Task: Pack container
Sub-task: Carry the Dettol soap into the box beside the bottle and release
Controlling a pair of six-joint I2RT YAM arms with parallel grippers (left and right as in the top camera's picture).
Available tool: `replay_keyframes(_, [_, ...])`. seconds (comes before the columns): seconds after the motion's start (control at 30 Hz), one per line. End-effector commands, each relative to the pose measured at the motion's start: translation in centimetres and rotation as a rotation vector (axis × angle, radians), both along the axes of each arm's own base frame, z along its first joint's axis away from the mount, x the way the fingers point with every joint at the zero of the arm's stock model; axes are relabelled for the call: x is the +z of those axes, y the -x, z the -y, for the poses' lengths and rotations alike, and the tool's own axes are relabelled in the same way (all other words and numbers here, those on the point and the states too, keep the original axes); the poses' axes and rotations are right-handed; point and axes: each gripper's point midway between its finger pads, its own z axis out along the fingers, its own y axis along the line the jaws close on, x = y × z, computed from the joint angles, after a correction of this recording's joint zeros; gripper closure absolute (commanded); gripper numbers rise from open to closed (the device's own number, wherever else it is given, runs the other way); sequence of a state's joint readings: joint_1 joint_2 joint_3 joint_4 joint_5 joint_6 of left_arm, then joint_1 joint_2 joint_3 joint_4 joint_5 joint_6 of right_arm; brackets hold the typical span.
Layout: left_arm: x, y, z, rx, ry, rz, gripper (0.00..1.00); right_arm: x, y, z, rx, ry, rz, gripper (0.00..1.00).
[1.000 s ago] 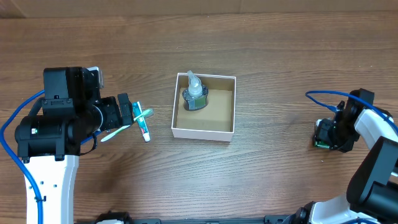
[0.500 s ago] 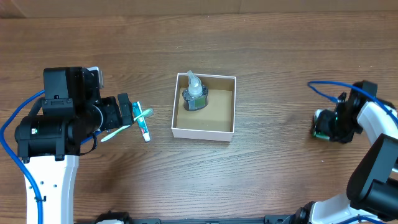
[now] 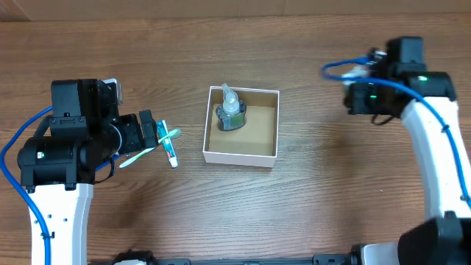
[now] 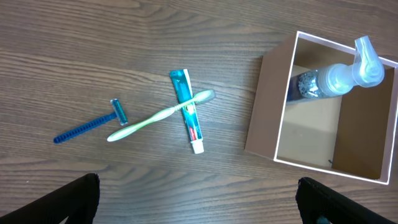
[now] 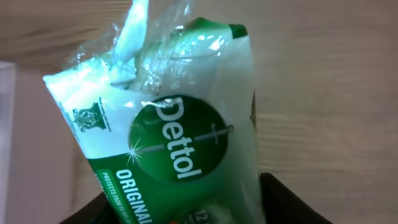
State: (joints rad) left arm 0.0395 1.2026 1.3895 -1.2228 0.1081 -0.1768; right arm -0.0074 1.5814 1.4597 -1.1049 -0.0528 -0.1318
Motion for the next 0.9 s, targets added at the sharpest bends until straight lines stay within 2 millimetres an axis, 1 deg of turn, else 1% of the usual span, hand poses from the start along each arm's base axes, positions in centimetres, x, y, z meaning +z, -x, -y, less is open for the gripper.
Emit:
replay_keyframes(0.0, [0.9, -0.3, -0.2, -0.009, -0.018, 0.03, 0.0, 3.8, 0.8, -6.1, 0.296, 0.063, 0.106, 0.96])
replay_keyframes(0.03, [0.9, -0.3, -0.2, -0.009, -0.018, 0.03, 0.0, 3.7, 1.3, -7.5, 0.353, 0.069, 0.103, 0.96])
replay_keyframes(0.07, [0.9, -0.3, -0.2, -0.009, -0.017, 0.029, 0.0, 3.5, 2.2, -10.4, 0.429, 0.062, 0.095, 0.96])
replay_keyframes(0.13, [0.9, -0.3, -0.2, -0.009, -0.017, 0.029, 0.0, 3.4, 2.6, -12.5, 0.418, 0.027, 0.092, 0.96])
replay_keyframes(0.23, [0.9, -0.3, -0.2, -0.009, -0.018, 0.03, 0.0, 3.3, 2.7, -15.2, 0.296, -0.067, 0.085, 0.96])
replay_keyframes(0.33, [0.9, -0.3, -0.2, -0.009, -0.018, 0.029, 0.0, 2.8, 2.5, -17.6, 0.1, -0.191, 0.054, 0.96])
replay_keyframes(0.4, [0.9, -0.3, -0.2, -0.009, -0.018, 0.029, 0.0, 2.4, 2.4, -18.6, 0.045, -0.227, 0.046, 0.96])
replay_keyframes(0.5, [0.9, -0.3, -0.2, -0.009, -0.018, 0.028, 0.0, 1.4, 2.0, -19.3, -0.06, -0.238, 0.034, 0.96])
replay_keyframes(0.57, [0.8, -0.3, -0.2, -0.009, -0.018, 0.026, 0.0, 0.7, 1.9, -20.0, -0.059, -0.239, 0.023, 0.96])
replay_keyframes(0.63, [0.8, -0.2, -0.2, -0.01, -0.017, 0.025, 0.0, -0.4, 1.8, -20.6, -0.051, -0.226, 0.002, 0.96])
replay_keyframes(0.7, [0.8, -0.2, -0.2, -0.009, -0.018, 0.025, 0.0, -1.7, 1.8, -20.7, -0.072, -0.214, -0.033, 0.96])
replay_keyframes(0.8, [0.8, -0.2, -0.2, -0.01, -0.017, 0.025, 0.0, -3.8, 1.8, -20.6, -0.155, -0.207, -0.096, 0.96])
replay_keyframes(0.87, [0.8, -0.2, -0.2, -0.01, -0.017, 0.025, 0.0, -4.9, 1.7, -20.6, -0.204, -0.204, -0.118, 0.95])
